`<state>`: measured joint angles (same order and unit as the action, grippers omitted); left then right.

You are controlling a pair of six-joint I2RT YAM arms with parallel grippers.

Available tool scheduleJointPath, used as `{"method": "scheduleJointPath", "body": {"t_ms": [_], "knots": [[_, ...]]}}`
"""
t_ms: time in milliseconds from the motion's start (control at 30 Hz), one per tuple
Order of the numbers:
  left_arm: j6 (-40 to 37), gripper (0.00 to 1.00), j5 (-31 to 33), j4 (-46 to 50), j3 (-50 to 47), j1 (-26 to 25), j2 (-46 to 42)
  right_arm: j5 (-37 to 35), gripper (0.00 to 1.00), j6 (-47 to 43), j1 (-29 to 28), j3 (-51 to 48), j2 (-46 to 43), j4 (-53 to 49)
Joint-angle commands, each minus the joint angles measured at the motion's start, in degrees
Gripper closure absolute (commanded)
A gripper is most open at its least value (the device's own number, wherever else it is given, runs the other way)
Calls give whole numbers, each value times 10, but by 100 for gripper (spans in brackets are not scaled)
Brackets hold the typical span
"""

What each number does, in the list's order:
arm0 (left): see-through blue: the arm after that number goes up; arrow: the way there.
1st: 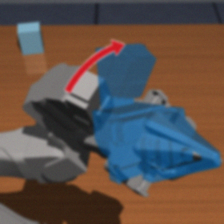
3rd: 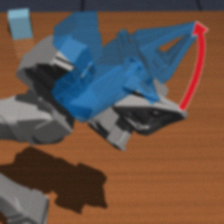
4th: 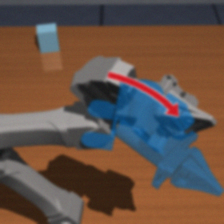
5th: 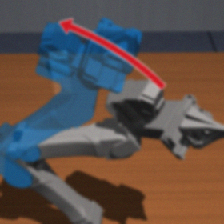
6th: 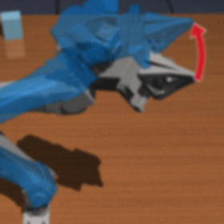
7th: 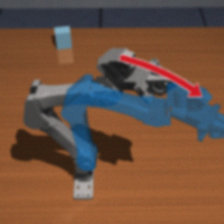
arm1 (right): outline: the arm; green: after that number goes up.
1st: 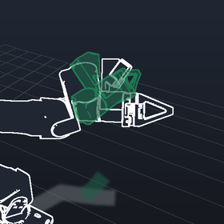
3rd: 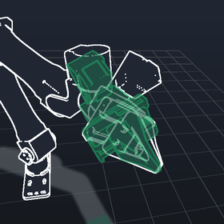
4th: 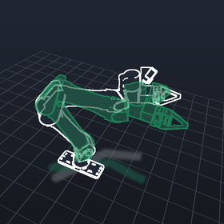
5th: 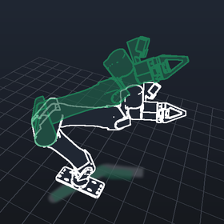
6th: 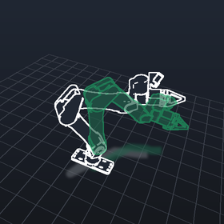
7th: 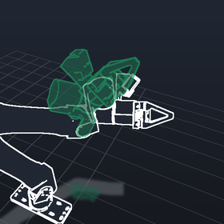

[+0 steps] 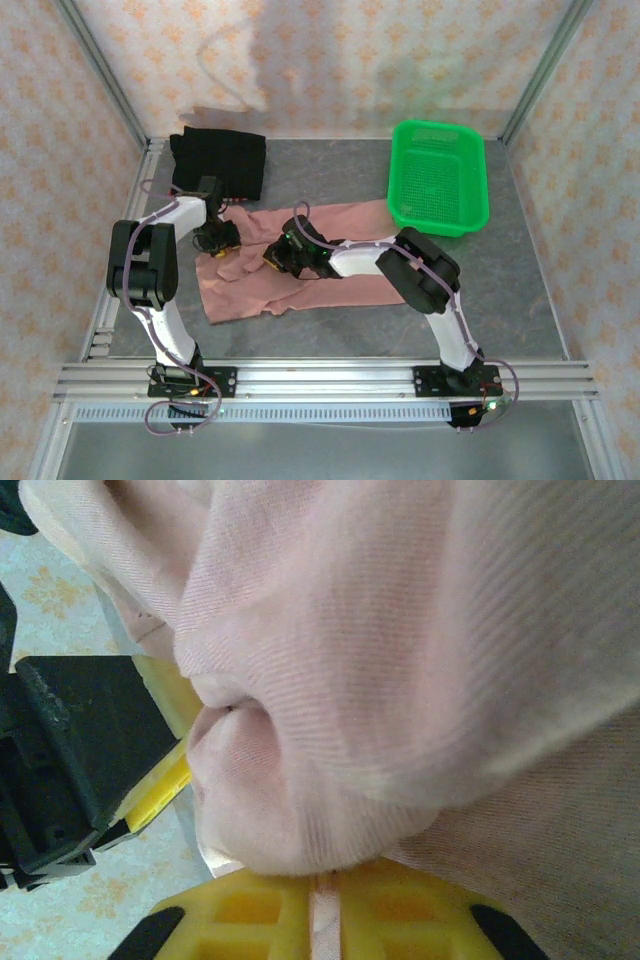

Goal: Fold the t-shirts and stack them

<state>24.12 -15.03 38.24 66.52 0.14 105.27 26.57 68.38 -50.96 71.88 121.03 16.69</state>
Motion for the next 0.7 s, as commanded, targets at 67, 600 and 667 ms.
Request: {"method": "scheduleJointPath", "body": {"t_ms": [67,600,667], "knots": [[-8,64,4,0,-16,10,10,-24,81,-12,-1,-9,-21,-27],[-13,65,3,3,-12,11,10,-43,77,-7,-1,-33,-37,-18],[-15,65,3,4,-12,12,11,-36,77,-6,-1,-17,-19,-17]]}}
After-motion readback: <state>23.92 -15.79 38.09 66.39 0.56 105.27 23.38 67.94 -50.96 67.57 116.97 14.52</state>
